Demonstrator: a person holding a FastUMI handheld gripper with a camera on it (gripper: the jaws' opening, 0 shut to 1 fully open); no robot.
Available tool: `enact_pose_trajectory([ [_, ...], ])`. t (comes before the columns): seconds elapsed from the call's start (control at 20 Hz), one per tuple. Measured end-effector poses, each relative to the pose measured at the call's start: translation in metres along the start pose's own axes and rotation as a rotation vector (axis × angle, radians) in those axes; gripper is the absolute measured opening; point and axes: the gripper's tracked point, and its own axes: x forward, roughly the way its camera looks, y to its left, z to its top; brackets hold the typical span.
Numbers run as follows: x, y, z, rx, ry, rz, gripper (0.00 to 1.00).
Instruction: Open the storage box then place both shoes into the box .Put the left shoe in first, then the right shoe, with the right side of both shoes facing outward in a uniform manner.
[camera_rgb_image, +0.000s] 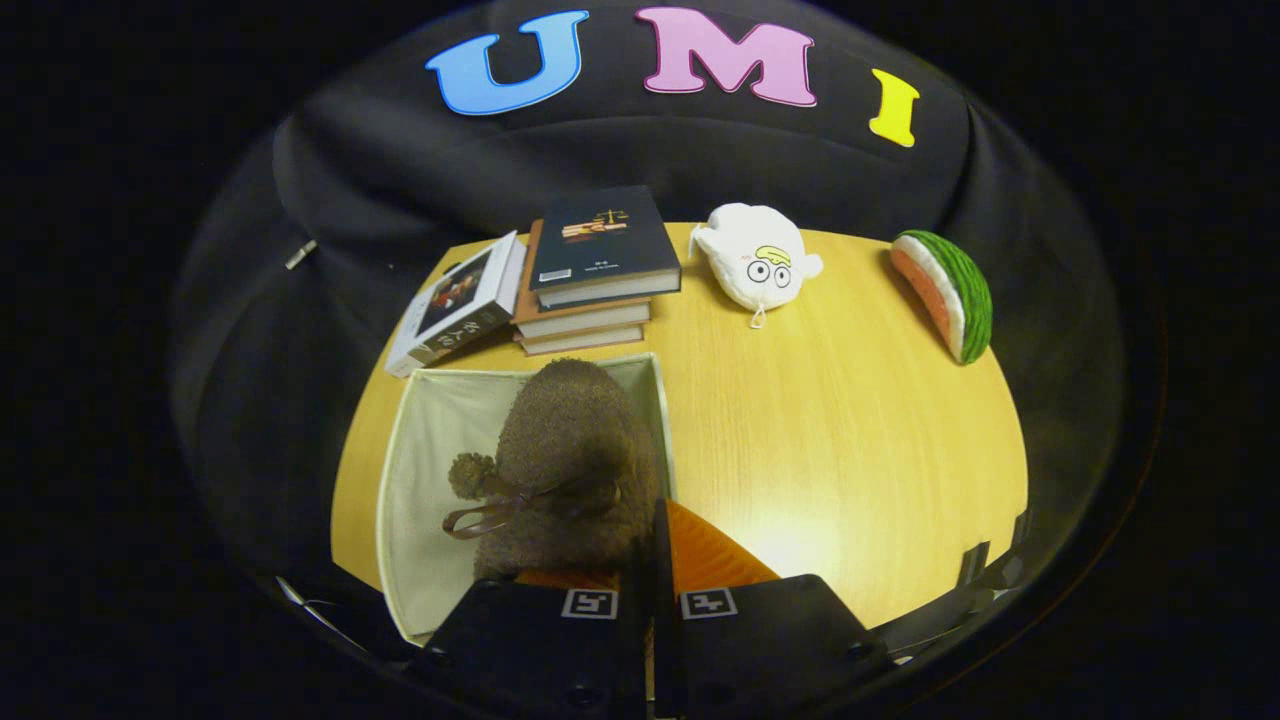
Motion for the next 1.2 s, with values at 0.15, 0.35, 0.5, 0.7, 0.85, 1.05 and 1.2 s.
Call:
enact_pose_trajectory([
  [0.15,0.000,0.010,-0.006,-0.026,0.007,0.010,0.13],
  [0.35,-0.007,0.018,-0.026,-0.010,0.062,0.063,0.23],
  [0.5,-0.016,0.026,-0.011,0.003,0.024,0.115,0.54],
  [0.7,-0.022,0.025,-0.001,-0.013,-0.023,0.127,1.00],
  [0.85,-0.026,0.021,0.003,-0.021,-0.048,0.140,0.99],
  [1.05,-0.041,0.012,0.026,0.040,-0.143,0.188,0.99],
  [1.2,-0.050,-0.007,0.047,0.071,-0.218,0.197,0.99],
])
